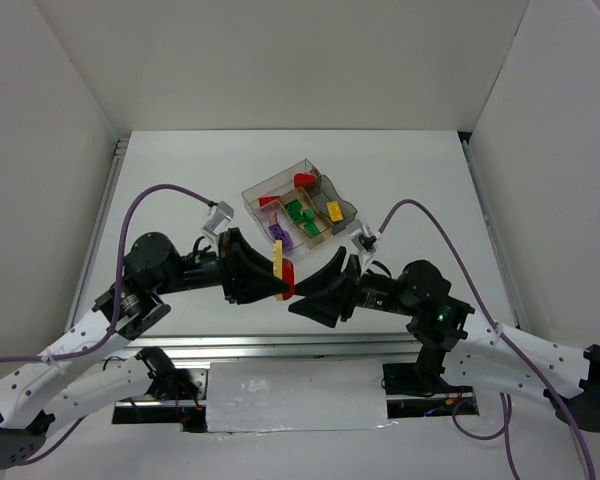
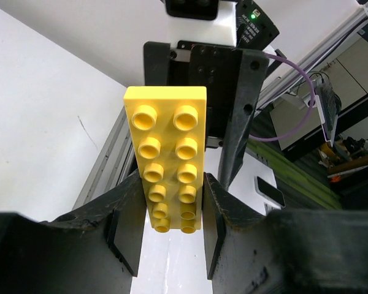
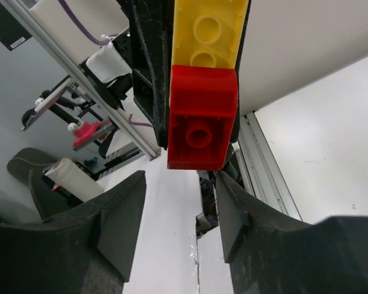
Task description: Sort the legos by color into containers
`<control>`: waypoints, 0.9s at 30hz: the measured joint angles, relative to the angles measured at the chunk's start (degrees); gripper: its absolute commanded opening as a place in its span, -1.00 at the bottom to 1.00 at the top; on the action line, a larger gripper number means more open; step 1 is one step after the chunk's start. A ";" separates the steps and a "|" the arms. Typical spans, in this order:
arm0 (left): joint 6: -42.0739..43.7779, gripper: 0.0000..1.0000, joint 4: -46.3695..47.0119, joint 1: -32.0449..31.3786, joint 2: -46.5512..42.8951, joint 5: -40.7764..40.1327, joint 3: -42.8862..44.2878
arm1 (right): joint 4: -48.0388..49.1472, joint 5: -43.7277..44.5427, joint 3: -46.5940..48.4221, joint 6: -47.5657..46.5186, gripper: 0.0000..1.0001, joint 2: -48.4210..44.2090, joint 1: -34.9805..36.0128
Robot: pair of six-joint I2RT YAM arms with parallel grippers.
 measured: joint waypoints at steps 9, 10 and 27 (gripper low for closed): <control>-0.22 -1.00 3.61 0.00 -0.22 1.29 -0.83 | 1.64 0.04 0.24 0.00 -0.07 0.37 0.00; -0.24 -1.00 3.98 0.00 -0.24 1.53 -1.07 | 1.66 0.13 0.31 0.00 -0.07 0.66 0.00; -0.39 -1.00 5.73 -0.02 -1.33 2.25 -2.60 | 2.97 0.87 1.97 -1.70 -1.00 2.19 0.07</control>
